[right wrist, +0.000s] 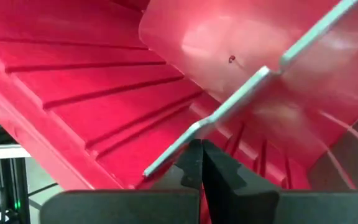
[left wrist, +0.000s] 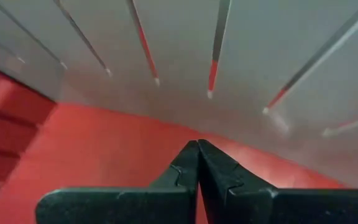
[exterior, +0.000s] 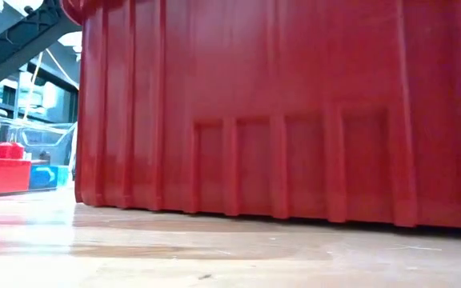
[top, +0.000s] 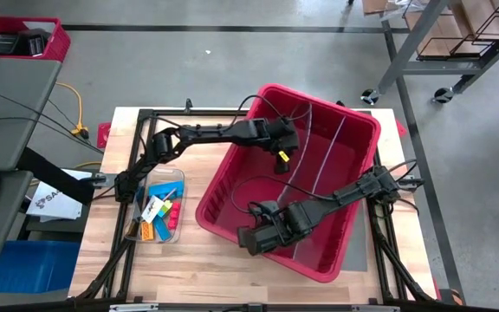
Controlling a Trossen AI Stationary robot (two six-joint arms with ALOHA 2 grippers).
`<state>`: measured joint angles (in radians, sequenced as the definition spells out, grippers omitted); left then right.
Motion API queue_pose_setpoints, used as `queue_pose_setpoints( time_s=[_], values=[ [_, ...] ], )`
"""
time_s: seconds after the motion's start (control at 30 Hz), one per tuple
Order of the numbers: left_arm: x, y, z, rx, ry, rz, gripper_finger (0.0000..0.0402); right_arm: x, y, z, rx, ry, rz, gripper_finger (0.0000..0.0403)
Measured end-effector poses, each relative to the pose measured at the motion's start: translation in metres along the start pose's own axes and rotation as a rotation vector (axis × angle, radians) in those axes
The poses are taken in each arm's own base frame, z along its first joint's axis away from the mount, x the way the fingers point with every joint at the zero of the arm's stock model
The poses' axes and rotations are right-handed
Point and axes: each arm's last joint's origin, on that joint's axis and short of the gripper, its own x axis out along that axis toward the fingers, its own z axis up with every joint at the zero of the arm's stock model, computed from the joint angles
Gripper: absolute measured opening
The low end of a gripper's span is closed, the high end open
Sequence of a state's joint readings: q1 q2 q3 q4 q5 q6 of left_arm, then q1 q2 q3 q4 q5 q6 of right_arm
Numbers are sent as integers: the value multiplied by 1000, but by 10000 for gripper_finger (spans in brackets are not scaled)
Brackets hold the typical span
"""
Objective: Sort Items/Unsort Items
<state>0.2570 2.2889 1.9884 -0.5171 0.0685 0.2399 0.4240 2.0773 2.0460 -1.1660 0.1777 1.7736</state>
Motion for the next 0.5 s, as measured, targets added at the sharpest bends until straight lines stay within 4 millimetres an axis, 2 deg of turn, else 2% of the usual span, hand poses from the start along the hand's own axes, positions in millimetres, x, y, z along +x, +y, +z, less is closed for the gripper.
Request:
queue_pose_setpoints(
  time_s=[0.33,0.5],
  values=[
    [-44,15,5,58,55,14,0,-1,-1,1,-17,-25,-1,0],
    [-81,22,9,43,76,24,0,0,0,4,-20,-59,6,0]
  ],
)
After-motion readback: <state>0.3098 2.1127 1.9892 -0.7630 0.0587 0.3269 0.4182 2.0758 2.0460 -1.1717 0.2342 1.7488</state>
